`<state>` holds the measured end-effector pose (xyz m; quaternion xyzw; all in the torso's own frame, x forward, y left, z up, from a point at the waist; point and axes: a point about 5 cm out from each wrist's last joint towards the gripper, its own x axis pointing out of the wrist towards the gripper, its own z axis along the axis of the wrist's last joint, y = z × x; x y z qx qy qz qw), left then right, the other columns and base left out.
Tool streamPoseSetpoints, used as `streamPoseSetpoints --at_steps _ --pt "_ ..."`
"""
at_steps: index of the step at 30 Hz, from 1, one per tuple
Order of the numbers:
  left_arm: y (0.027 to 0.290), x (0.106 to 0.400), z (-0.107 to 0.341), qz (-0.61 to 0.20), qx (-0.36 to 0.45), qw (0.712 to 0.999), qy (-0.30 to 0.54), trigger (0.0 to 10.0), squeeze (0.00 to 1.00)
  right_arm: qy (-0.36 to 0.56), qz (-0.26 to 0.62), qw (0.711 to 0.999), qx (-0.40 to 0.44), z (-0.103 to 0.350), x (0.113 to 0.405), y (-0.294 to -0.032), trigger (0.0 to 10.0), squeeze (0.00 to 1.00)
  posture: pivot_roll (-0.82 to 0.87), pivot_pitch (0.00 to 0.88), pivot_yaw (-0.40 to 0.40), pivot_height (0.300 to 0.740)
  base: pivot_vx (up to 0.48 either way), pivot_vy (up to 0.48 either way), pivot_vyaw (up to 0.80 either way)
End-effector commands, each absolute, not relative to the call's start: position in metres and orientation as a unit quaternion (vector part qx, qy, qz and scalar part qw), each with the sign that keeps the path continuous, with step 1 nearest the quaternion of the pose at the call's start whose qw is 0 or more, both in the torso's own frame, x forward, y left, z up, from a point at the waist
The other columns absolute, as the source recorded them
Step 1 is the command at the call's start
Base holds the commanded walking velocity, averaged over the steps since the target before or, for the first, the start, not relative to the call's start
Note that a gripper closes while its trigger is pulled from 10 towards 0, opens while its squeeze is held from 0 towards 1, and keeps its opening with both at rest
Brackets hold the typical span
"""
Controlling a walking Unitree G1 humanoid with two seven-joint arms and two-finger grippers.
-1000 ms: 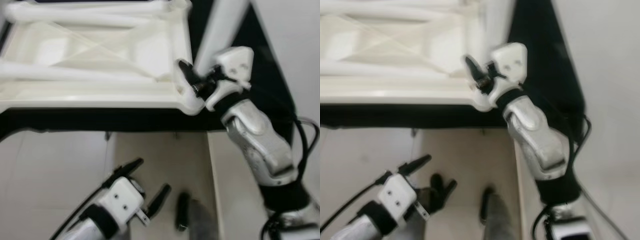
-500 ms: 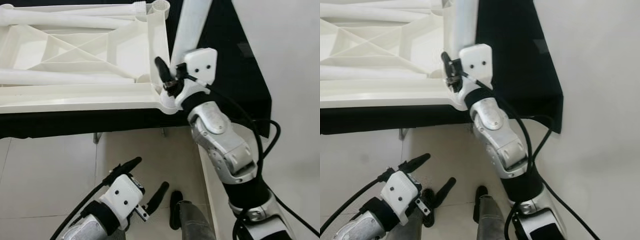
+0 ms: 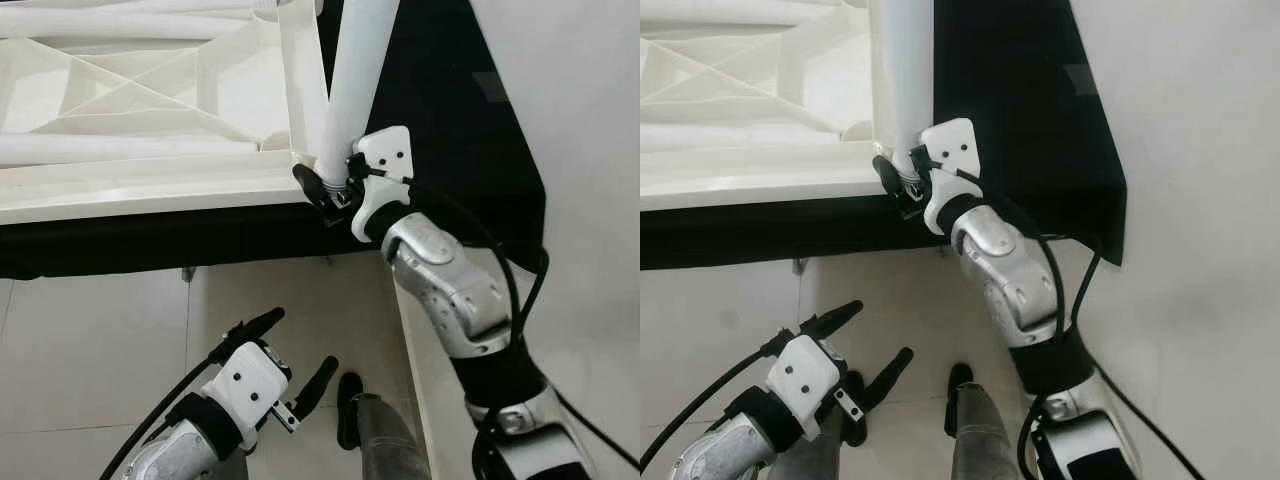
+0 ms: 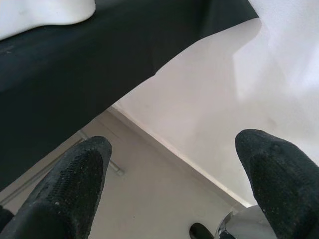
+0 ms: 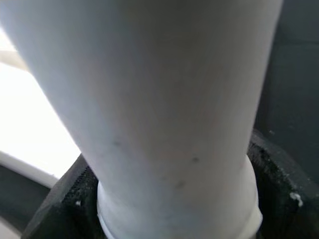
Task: Building children table
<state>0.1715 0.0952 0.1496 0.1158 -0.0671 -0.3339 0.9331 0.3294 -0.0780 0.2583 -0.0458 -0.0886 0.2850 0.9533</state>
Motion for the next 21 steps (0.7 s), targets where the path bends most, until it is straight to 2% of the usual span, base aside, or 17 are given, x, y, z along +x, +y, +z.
streamPoseSetpoints --at_steps 1,2,7,10,13,16,17,19,21 --pt "0.095 0.168 0.142 -0.335 0.111 0.934 -0.051 10.0 0.0 -0.117 0.319 0.94 -0.036 0.27 0.327 -0.077 10.0 0.0 0.12 0.392 -0.039 0.74 0.0 0.0 0.0" --pt "0.095 0.168 0.142 -0.335 0.111 0.934 -0.051 10.0 0.0 -0.117 0.319 0.94 -0.036 0.27 0.327 -0.077 10.0 0.0 0.12 0.392 -0.039 0.74 0.0 0.0 0.0" --pt "0.093 0.169 0.14 -0.333 0.11 0.935 -0.054 10.0 0.0 -0.154 0.418 0.893 -0.057 0.293 0.336 -0.09 10.0 0.0 0.12 0.385 -0.057 0.74 0.0 0.0 0.0" --pt "0.092 0.17 0.14 -0.333 0.11 0.935 -0.054 10.0 0.0 -0.157 0.429 0.888 -0.06 0.296 0.338 -0.092 10.0 0.0 0.12 0.385 -0.057 0.74 0.0 0.0 0.0" --pt "0.092 0.17 0.14 -0.331 0.111 0.935 -0.056 10.0 0.0 -0.157 0.481 0.858 -0.088 0.305 0.349 -0.093 10.0 0.0 0.12 0.381 -0.069 0.74 0.0 0.0 0.0" --pt "0.092 0.17 0.14 -0.331 0.111 0.935 -0.056 10.0 0.0 -0.157 0.481 0.858 -0.088 0.305 0.349 -0.093 10.0 0.0 0.12 0.381 -0.069 0.74 0.0 0.0 0.0" --pt "0.091 0.17 0.139 -0.331 0.111 0.935 -0.056 10.0 0.0 -0.153 0.509 0.841 -0.1 0.307 0.352 -0.092 0.0 0.0 0.12 0.377 -0.074 0.74 0.0 0.0 0.0" --pt "0.09 0.17 0.138 -0.33 0.11 0.936 -0.057 10.0 0.0 -0.144 0.557 0.811 -0.103 0.308 0.355 -0.091 0.0 0.0 0.13 0.372 -0.08 0.74 0.0 0.0 0.0" --pt "0.089 0.17 0.137 -0.33 0.11 0.936 -0.057 10.0 0.0 -0.14 0.574 0.8 -0.101 0.309 0.356 -0.09 0.0 0.0 0.13 0.367 -0.083 0.74 0.0 0.0 0.0"
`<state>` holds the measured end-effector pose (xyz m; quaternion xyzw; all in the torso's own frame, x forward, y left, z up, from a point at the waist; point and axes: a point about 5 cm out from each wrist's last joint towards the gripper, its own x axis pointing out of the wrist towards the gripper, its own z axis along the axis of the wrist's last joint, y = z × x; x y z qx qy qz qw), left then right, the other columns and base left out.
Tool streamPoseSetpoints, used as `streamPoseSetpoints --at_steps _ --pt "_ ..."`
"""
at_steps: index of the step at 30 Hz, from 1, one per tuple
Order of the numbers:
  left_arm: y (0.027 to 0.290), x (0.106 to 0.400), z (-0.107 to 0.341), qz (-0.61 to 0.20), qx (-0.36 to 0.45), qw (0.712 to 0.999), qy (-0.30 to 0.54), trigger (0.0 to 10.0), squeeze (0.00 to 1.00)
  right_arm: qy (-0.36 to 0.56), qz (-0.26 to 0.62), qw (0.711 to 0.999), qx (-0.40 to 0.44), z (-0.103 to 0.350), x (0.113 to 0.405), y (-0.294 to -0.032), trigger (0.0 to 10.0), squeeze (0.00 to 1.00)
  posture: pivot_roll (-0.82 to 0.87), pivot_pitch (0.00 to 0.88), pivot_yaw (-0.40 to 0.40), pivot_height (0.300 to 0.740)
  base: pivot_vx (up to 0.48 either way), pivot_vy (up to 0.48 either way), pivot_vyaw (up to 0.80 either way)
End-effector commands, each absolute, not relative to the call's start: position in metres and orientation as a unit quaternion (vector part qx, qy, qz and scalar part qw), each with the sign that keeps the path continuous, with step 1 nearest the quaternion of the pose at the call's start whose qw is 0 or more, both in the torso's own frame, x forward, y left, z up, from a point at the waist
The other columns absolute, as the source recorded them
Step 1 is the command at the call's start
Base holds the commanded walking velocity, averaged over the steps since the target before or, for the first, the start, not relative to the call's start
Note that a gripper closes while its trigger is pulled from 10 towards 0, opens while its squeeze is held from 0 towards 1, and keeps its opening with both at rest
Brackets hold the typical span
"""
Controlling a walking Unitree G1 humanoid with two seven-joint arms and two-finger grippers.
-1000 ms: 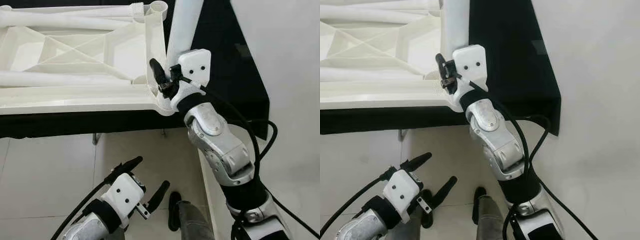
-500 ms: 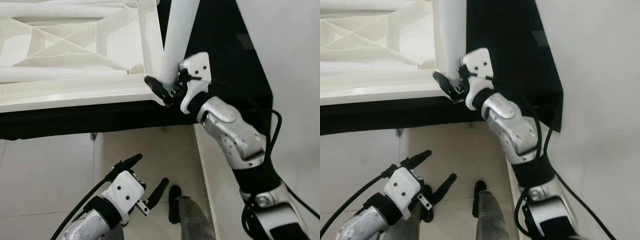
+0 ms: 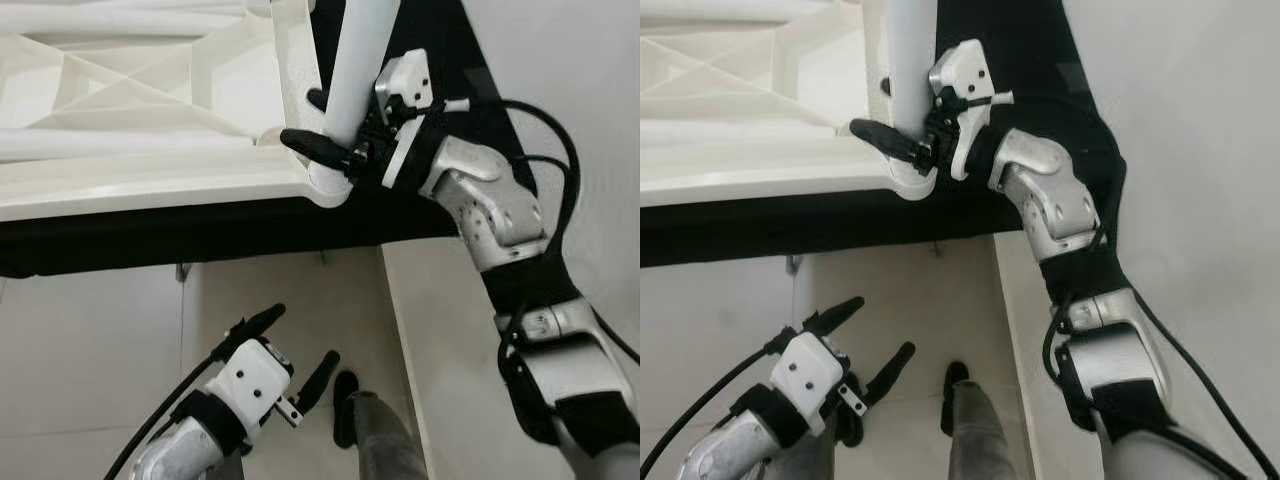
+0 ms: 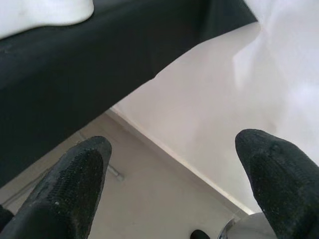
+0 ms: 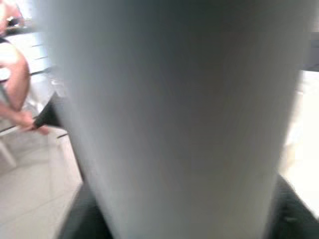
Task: Building children table
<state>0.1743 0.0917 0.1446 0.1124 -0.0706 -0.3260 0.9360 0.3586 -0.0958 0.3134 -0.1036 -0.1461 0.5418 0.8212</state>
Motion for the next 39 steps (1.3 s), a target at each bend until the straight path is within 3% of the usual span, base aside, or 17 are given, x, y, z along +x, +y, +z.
streamPoseSetpoints --at_steps 1,5,7,9,11,14,16,18,23,24,26,29,30,33,35,36,39 --pt "0.089 0.17 0.137 -0.33 0.11 0.936 -0.057 10.0 0.0 -0.14 0.574 0.8 -0.101 0.309 0.356 -0.09 0.0 0.0 0.13 0.367 -0.083 0.74 0.0 0.0 0.0" --pt "0.088 0.17 0.136 -0.33 0.109 0.936 -0.056 10.0 0.0 -0.135 0.578 0.799 -0.098 0.309 0.361 -0.089 0.0 0.0 0.12 0.362 -0.088 0.74 0.0 0.0 0.0" --pt "0.088 0.17 0.136 -0.33 0.108 0.936 -0.057 10.0 0.0 -0.128 0.566 0.809 -0.094 0.306 0.364 -0.089 0.0 0.0 0.12 0.362 -0.089 0.74 0.0 0.0 0.0" --pt "0.087 0.17 0.136 -0.329 0.107 0.936 -0.057 10.0 0.0 -0.105 0.524 0.841 -0.083 0.29 0.367 -0.091 0.0 0.0 0.12 0.362 -0.094 0.74 0.0 0.0 0.0" --pt "0.087 0.17 0.136 -0.329 0.107 0.936 -0.057 10.0 0.0 -0.105 0.524 0.841 -0.083 0.29 0.367 -0.091 0.0 0.0 0.12 0.362 -0.094 0.74 0.0 0.0 0.0" --pt "0.088 0.169 0.137 -0.326 0.105 0.938 -0.06 10.0 0.0 -0.027 0.3 0.951 -0.067 0.222 0.347 -0.091 0.0 0.0 0.11 0.373 -0.103 0.74 0.0 0.0 0.0" --pt "0.088 0.169 0.137 -0.326 0.105 0.938 -0.06 10.0 0.0 -0.027 0.3 0.951 -0.067 0.222 0.347 -0.091 0.0 0.0 0.11 0.373 -0.103 0.74 0.0 0.0 0.0" --pt "0.09 0.171 0.139 -0.318 0.108 0.94 -0.066 10.0 0.0 0.002 0.203 0.978 -0.046 0.194 0.319 -0.084 0.0 0.0 0.1 0.376 -0.088 0.74 0.0 0.0 0.0" --pt "0.09 0.176 0.138 -0.305 0.113 0.943 -0.073 10.0 0.0 -0.012 0.208 0.977 -0.045 0.201 0.326 -0.067 0.0 0.0 0.1 0.355 -0.08 0.74 0.0 0.0 0.0" --pt "0.09 0.177 0.138 -0.3 0.114 0.944 -0.073 10.0 0.0 -0.012 0.212 0.976 -0.049 0.205 0.332 -0.065 9.1 0.0 0.11 0.347 -0.085 0.74 0.0 0.0 0.0" --pt "0.09 0.177 0.138 -0.3 0.114 0.944 -0.073 10.0 0.0 -0.012 0.212 0.976 -0.049 0.205 0.332 -0.065 9.1 0.0 0.11 0.347 -0.085 0.74 0.0 0.0 0.0" --pt "0.091 0.178 0.138 -0.292 0.116 0.946 -0.075 10.0 0.0 -0.02 0.225 0.973 -0.048 0.21 0.336 -0.062 10.0 0.0 0.11 0.344 -0.086 0.74 0.0 0.0 0.0" --pt "0.093 0.18 0.138 -0.28 0.118 0.95 -0.077 10.0 0.0 -0.025 0.244 0.969 -0.042 0.216 0.336 -0.06 10.0 1.0 0.12 0.338 -0.087 0.74 0.0 0.0 0.0" --pt "0.099 0.184 0.14 -0.246 0.112 0.959 -0.079 10.0 0.0 -0.058 0.273 0.96 -0.032 0.233 0.341 -0.06 10.0 1.0 0.13 0.326 -0.092 0.74 0.0 0.0 0.0" --pt "0.106 0.187 0.142 -0.213 0.101 0.968 -0.083 10.0 0.0 -0.097 0.347 0.933 -0.021 0.251 0.346 -0.063 10.0 0.0 0.14 0.315 -0.101 0.74 0.0 0.0 0.0" --pt "0.106 0.187 0.142 -0.213 0.101 0.968 -0.083 10.0 0.0 -0.097 0.347 0.933 -0.021 0.251 0.346 -0.063 10.0 0.0 0.14 0.315 -0.101 0.74 0.0 0.0 0.0" --pt "0.111 0.189 0.143 -0.187 0.091 0.974 -0.087 10.0 0.0 -0.121 0.442 0.887 -0.051 0.264 0.352 -0.072 10.0 0.0 0.16 0.304 -0.113 0.74 0.0 0.0 0.0"
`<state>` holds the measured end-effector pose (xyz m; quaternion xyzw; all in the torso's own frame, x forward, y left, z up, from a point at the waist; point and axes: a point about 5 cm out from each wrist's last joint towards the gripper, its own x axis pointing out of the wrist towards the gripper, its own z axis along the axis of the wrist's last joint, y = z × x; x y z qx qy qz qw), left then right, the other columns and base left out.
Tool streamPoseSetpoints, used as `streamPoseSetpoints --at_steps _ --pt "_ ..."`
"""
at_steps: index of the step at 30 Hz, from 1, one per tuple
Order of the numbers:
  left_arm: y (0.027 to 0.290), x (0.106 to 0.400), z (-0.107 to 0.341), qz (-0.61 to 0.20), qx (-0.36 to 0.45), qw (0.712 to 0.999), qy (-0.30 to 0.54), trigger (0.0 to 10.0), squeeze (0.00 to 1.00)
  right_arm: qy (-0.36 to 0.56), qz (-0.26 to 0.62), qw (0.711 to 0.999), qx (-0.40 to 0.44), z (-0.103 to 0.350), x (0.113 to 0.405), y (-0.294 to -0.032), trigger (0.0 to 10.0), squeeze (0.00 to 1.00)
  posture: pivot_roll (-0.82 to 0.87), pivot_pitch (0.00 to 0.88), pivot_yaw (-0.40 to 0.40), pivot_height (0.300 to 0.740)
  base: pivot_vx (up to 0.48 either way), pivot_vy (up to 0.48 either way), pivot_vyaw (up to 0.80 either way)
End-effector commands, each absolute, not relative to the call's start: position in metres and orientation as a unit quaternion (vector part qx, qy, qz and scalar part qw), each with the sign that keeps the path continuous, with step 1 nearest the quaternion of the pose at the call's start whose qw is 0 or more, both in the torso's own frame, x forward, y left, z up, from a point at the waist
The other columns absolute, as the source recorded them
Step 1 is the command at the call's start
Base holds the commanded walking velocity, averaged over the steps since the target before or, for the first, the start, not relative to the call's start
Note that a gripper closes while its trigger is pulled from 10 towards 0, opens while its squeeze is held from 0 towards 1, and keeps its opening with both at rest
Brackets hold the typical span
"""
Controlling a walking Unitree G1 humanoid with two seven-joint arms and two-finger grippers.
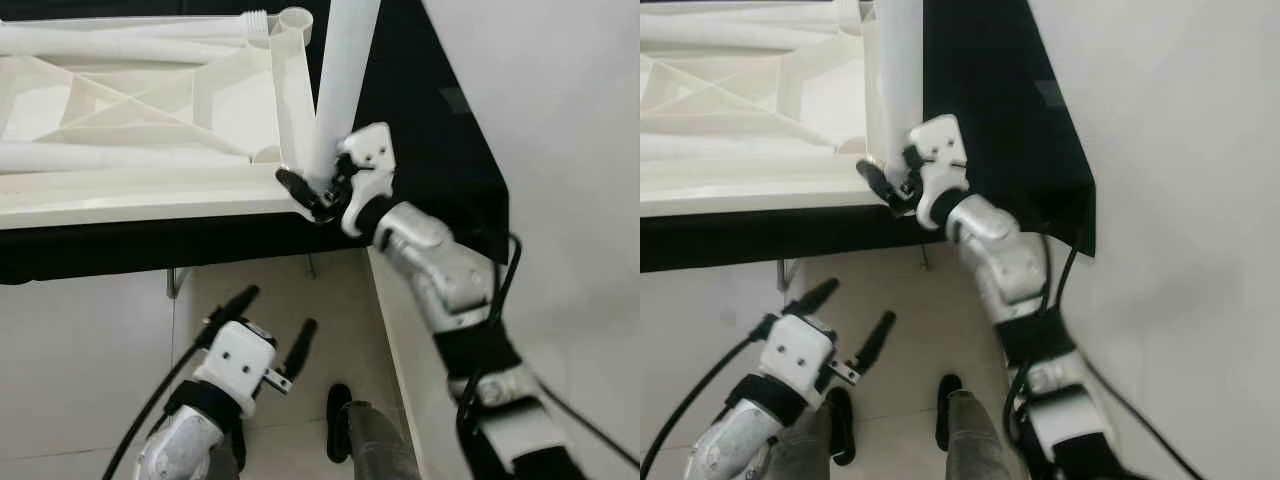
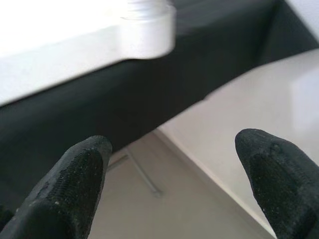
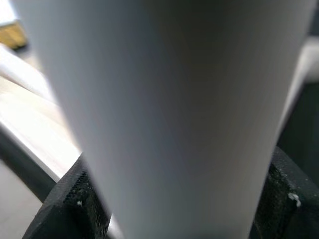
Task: Building children table
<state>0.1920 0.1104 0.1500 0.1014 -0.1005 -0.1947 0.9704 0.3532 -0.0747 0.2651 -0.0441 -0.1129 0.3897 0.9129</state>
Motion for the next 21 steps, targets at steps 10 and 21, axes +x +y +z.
streamPoseSetpoints --at_steps 10,21 --pt "0.113 0.184 0.138 -0.183 0.089 0.975 -0.085 10.0 0.0 -0.132 0.579 0.802 -0.069 0.287 0.359 -0.074 10.0 0.0 0.18 0.285 -0.136 0.74 0.0 0.0 0.0" --pt "0.109 0.191 0.128 -0.168 0.076 0.979 -0.085 10.0 0.0 -0.12 0.645 0.752 -0.061 0.292 0.37 -0.076 0.0 0.0 0.17 0.272 -0.15 0.74 0.0 0.0 0.0"
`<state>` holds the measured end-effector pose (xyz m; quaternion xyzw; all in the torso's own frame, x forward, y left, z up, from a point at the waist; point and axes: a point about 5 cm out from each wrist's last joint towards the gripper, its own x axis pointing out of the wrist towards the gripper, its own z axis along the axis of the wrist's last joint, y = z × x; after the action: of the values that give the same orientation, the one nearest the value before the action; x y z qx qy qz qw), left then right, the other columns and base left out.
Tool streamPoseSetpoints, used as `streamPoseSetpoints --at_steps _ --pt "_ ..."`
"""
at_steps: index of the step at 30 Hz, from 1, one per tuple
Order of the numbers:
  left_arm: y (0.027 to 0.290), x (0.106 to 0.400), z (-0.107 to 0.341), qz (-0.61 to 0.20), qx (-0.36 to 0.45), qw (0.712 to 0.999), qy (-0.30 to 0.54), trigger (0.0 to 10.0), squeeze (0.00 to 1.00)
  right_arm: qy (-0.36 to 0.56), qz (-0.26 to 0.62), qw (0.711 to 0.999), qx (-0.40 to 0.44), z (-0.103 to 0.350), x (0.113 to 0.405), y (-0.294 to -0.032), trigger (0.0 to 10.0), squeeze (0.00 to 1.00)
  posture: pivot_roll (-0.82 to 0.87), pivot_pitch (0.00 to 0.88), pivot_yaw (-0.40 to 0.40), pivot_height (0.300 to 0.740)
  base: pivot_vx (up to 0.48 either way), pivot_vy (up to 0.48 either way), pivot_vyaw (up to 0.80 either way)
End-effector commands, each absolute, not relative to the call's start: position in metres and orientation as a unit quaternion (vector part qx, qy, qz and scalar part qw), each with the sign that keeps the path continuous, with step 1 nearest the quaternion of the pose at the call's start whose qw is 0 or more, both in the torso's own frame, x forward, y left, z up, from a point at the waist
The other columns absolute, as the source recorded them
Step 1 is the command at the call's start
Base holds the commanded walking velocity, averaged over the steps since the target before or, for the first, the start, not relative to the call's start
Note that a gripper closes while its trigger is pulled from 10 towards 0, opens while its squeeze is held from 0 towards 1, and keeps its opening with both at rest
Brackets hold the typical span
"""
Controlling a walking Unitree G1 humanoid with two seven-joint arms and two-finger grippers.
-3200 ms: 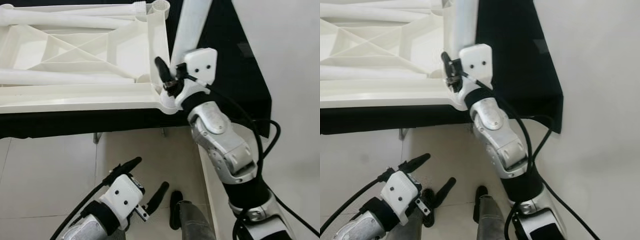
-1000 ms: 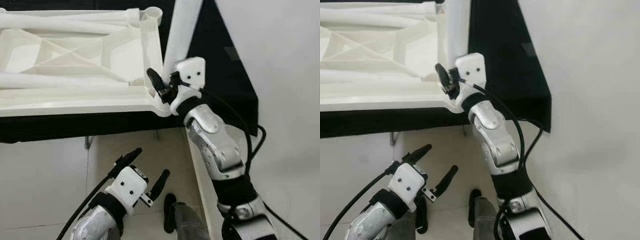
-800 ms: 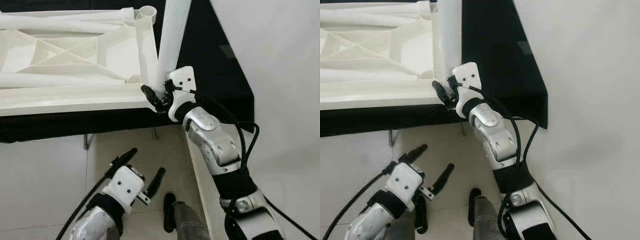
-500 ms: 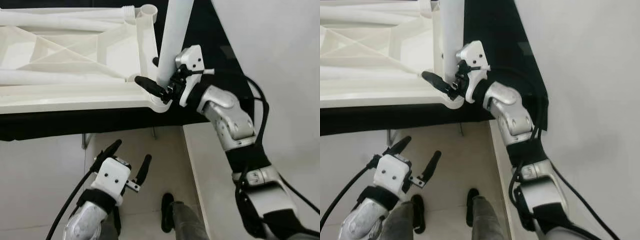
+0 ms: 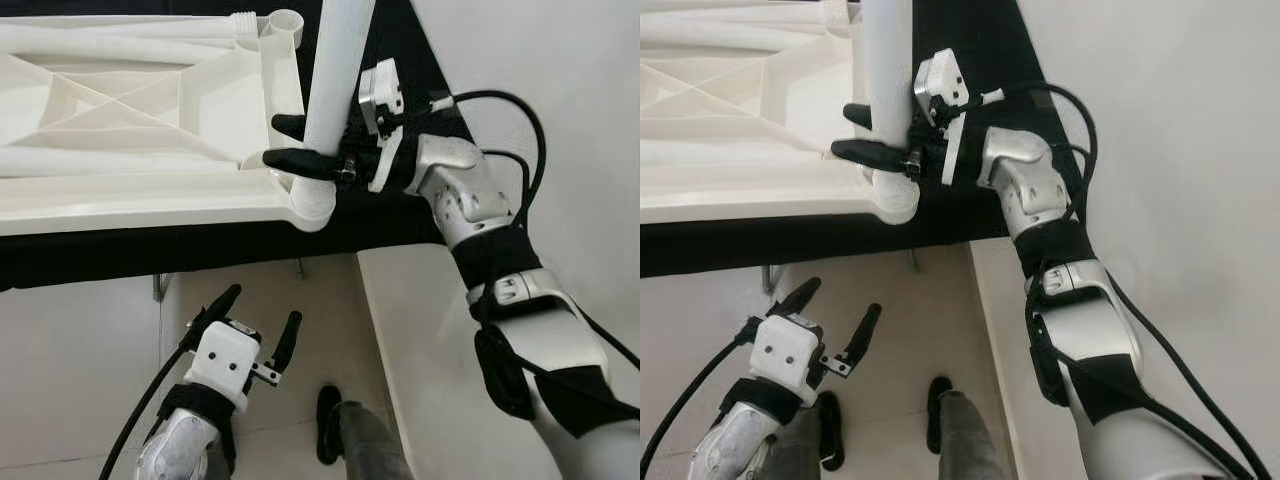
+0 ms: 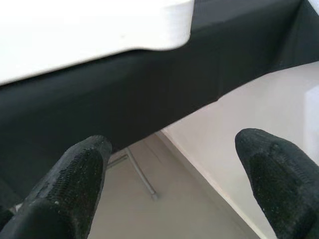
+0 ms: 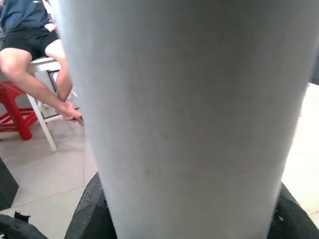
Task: Building children table
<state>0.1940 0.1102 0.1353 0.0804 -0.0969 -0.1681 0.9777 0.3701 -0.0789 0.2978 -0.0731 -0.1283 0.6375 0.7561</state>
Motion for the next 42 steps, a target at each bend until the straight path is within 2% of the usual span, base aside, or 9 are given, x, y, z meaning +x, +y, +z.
streamPoseSetpoints --at_steps 1,12,21,26,27,32,34,35,42 --pt "0.109 0.192 0.128 -0.168 0.076 0.979 -0.085 10.0 0.0 -0.122 0.644 0.753 -0.06 0.292 0.371 -0.077 0.0 0.0 0.17 0.273 -0.15 0.74 0.0 0.0 0.0" --pt "0.11 0.199 0.127 -0.168 0.083 0.978 -0.091 10.0 0.0 -0.108 0.24 0.961 -0.085 0.242 0.374 -0.091 0.0 0.0 0.11 0.293 -0.133 0.74 0.0 0.0 0.0" --pt "0.11 0.204 0.127 -0.168 0.087 0.977 -0.094 10.0 0.0 -0.092 0.245 0.964 -0.056 0.214 0.351 -0.046 0.0 0.0 0.12 0.291 -0.117 0.74 0.0 0.0 0.0" --pt "0.109 0.205 0.126 -0.166 0.085 0.978 -0.095 10.0 0.0 -0.096 0.253 0.961 -0.057 0.226 0.354 -0.047 10.0 0.0 0.12 0.287 -0.126 0.74 0.0 0.0 0.0" --pt "0.109 0.205 0.126 -0.165 0.085 0.978 -0.095 10.0 0.0 -0.103 0.282 0.953 -0.044 0.231 0.353 -0.044 10.0 1.0 0.12 0.284 -0.126 0.74 0.0 0.0 0.0" --pt "0.108 0.206 0.125 -0.166 0.085 0.978 -0.095 10.0 0.0 -0.147 0.364 0.919 -0.035 0.252 0.35 -0.042 10.0 1.0 0.12 0.275 -0.127 0.74 0.0 0.0 0.0" --pt "0.108 0.206 0.125 -0.167 0.085 0.978 -0.096 10.0 0.0 -0.165 0.412 0.895 -0.042 0.262 0.35 -0.044 10.0 0.62 0.12 0.275 -0.127 0.74 0.0 0.0 0.0" --pt "0.108 0.206 0.125 -0.167 0.085 0.978 -0.096 10.0 0.0 -0.182 0.452 0.871 -0.056 0.271 0.35 -0.047 10.0 0.0 0.13 0.272 -0.128 0.74 0.0 0.0 0.0" --pt "0.107 0.206 0.125 -0.164 0.089 0.977 -0.1 10.0 0.0 -0.175 0.605 0.766 -0.126 0.294 0.353 -0.056 10.0 0.0 0.13 0.27 -0.142 0.74 0.0 0.0 0.0"
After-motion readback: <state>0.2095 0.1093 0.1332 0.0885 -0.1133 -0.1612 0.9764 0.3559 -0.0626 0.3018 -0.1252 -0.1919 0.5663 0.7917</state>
